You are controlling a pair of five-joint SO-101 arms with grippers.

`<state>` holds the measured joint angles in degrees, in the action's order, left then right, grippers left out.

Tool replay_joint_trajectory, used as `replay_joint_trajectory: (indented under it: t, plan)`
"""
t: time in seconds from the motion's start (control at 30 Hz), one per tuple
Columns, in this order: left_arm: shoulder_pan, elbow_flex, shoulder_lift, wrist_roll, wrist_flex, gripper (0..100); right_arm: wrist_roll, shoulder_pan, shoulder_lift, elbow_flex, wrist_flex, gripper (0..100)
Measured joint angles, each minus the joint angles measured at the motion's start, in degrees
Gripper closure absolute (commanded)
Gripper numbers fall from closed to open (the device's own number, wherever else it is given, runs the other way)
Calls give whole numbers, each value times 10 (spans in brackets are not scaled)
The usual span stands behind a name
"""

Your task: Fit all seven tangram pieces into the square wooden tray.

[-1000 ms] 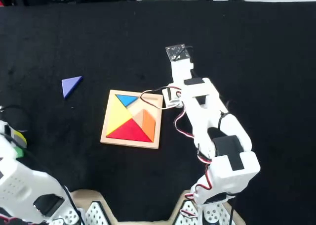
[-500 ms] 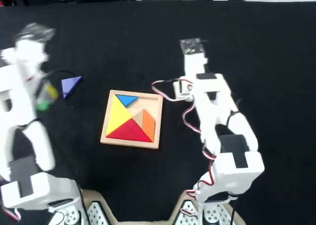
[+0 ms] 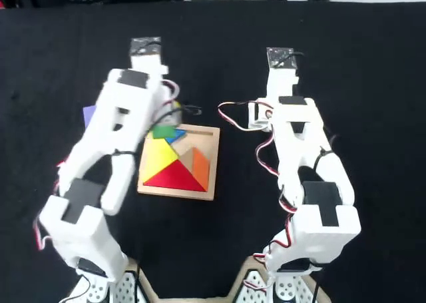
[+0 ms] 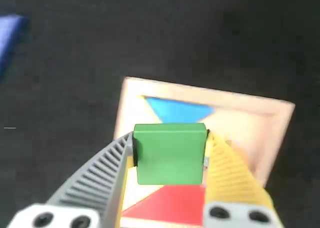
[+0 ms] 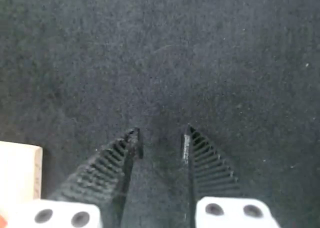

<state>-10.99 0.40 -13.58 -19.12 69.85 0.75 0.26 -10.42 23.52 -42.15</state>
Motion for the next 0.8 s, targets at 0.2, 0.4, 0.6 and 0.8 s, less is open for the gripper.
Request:
replay_joint_trajectory:
  t: [0.2, 0.4, 0.6, 0.8]
  plan:
    - [-35, 9, -13, -140, -32, 916, 0, 1, 0, 0, 1, 858]
    - [-47, 18, -52, -234, -33, 884, 0, 3, 0, 0, 1, 858]
    - [-47, 18, -90, -251, -33, 884, 1, 3, 0, 0, 1, 858]
    - [-47, 18, -91, -252, -33, 866, 1, 3, 0, 0, 1, 858]
